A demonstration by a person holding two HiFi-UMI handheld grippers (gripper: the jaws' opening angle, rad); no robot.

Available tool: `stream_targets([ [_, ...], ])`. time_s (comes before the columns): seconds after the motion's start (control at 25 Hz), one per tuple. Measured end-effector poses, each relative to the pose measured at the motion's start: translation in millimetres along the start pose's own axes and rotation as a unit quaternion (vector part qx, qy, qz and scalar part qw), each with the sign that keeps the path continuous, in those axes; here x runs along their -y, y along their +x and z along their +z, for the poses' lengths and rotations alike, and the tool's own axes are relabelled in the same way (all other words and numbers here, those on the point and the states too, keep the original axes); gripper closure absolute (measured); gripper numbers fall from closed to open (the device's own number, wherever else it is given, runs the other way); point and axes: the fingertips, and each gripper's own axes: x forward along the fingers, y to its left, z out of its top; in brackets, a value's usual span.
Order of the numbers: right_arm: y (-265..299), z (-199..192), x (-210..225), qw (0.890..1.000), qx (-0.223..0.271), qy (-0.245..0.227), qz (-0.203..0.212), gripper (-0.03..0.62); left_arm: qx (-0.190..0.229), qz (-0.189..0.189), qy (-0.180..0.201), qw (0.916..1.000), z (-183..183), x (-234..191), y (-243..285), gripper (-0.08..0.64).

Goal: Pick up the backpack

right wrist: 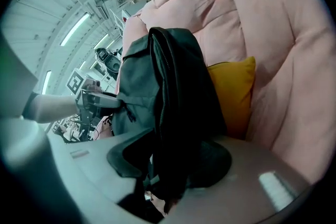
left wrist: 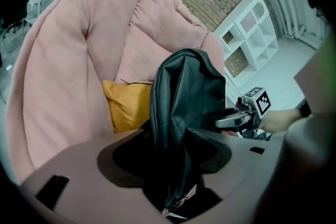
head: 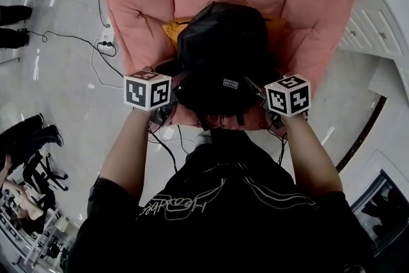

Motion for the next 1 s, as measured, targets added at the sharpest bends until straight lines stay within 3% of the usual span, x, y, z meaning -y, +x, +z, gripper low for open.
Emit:
stream_targets([
  [0.08, 1.6, -0.9, -1.2, 1.0, 0.002, 0.001, 0.003, 0.433, 0.001, -0.003, -0.002, 1.0, -1.6, 0.8, 0.1, 0.322],
  [1.0, -11.0, -13.7, -19.7, 0.998, 0.056, 0.018, -0.002, 0.526, 0.03, 0.01, 0.016, 0.9994, -19.6, 20.7, -16.0, 0.423],
])
